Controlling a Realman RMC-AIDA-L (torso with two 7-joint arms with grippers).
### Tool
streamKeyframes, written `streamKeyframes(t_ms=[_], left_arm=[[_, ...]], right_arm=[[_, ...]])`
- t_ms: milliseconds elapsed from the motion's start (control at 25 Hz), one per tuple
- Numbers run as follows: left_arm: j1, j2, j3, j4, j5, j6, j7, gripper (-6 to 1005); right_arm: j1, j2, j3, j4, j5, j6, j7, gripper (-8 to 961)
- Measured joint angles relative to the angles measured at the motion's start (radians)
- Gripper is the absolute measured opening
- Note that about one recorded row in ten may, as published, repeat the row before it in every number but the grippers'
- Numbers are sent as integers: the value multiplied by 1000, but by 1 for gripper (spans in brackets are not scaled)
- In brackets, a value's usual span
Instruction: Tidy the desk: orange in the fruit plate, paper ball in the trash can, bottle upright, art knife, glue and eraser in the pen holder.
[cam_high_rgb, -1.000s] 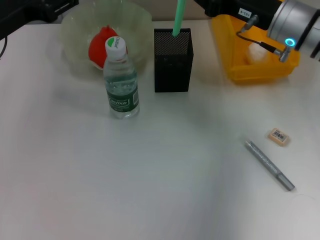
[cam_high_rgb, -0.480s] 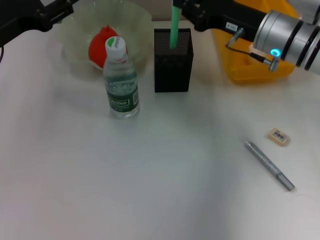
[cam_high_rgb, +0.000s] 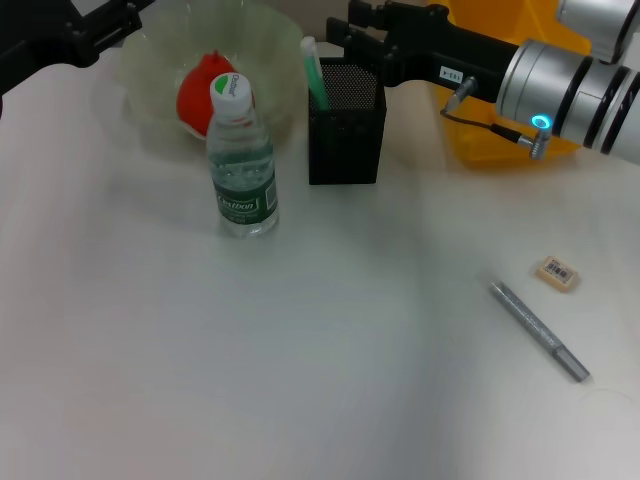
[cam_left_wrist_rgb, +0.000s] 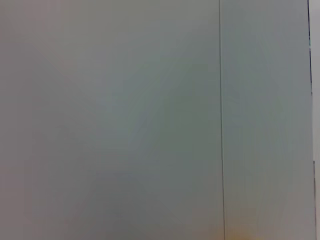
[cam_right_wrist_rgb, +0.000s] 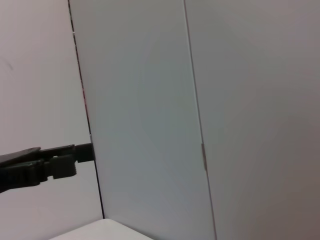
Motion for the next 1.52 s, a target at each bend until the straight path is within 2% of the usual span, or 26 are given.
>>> streamKeyframes(t_ms=[120,320,360,400,440,480,520,560,600,640,680,720,760,800,840,880,920,960,1000,1040,1080,1160,1200,1240,1520], left_arm=[[-1,0,0,0,-1,1,2,698],[-7,0,0,0,-1,2,2,697],[-12,0,0,0,-1,2,3,697],[-12,0,0,0,-1,2,3,697],[-16,0,0,-2,-1,2,4,697],[-18,-1,0,-3,-1,3,5,697],[-23,-1,0,-4,-1,2,9,697],[-33,-1,0,-7,-1,1,13,697],[-33,-1,0,-7,-1,1,13,697],[-35,-1,1,-8,-1,0,14,697],[-40,-1,1,-8,0,-2,14,697],[-44,-1,1,-9,1,-4,15,697],[-53,0,0,-13,3,-7,16,698],[-53,0,0,-13,3,-7,16,698],[-64,0,0,-23,3,-8,23,698],[-64,0,0,-23,3,-8,23,698],[-67,1,0,-27,2,-9,26,698],[-73,1,0,-32,2,-10,30,698],[-73,1,0,-32,2,-10,30,698],[-75,1,0,-32,2,-10,30,698],[-77,1,0,-32,2,-10,31,698],[-78,1,0,-33,2,-10,30,698],[-78,1,0,-33,2,-10,30,698],[-78,1,0,-33,1,-10,28,698],[-81,1,1,-29,0,-10,25,697]], right_arm=[[-9,0,5,0,1,-5,6,385],[-39,-1,-23,-52,-1,-51,98,395],[-71,-3,-72,-121,-3,-98,192,398],[-71,-3,-72,-121,-3,-98,192,400],[-119,-5,-153,-233,-4,-136,318,402],[-119,-5,-153,-233,-4,-136,318,404],[-150,-7,-199,-305,-5,-150,393,406],[-219,-12,-283,-473,-24,-176,548,408],[-219,-12,-283,-473,-24,-176,548,408],[-277,-15,-330,-659,-87,-212,697,407],[-277,-15,-330,-659,-87,-212,697,407],[-298,-14,-339,-751,-140,-237,775,406],[-322,-7,-338,-927,-300,-306,937,406],[-322,-7,-338,-927,-300,-306,937,406],[-328,-3,-337,-1043,-443,-361,1070,406],[-325,-3,-337,-1099,-527,-391,1145,407],[-325,-3,-337,-1099,-527,-391,1145,407],[-311,-3,-337,-1156,-658,-435,1244,407],[-311,-3,-337,-1156,-658,-435,1244,407],[-292,-4,-337,-1185,-786,-474,1321,408],[-292,-4,-337,-1185,-786,-474,1321,408],[-267,-7,-342,-1190,-934,-514,1394,408],[-267,-7,-342,-1190,-934,-514,1394,409],[-257,-8,-347,-1185,-1005,-534,1426,409],[-243,-8,-388,-1124,-1088,-547,1470,472]])
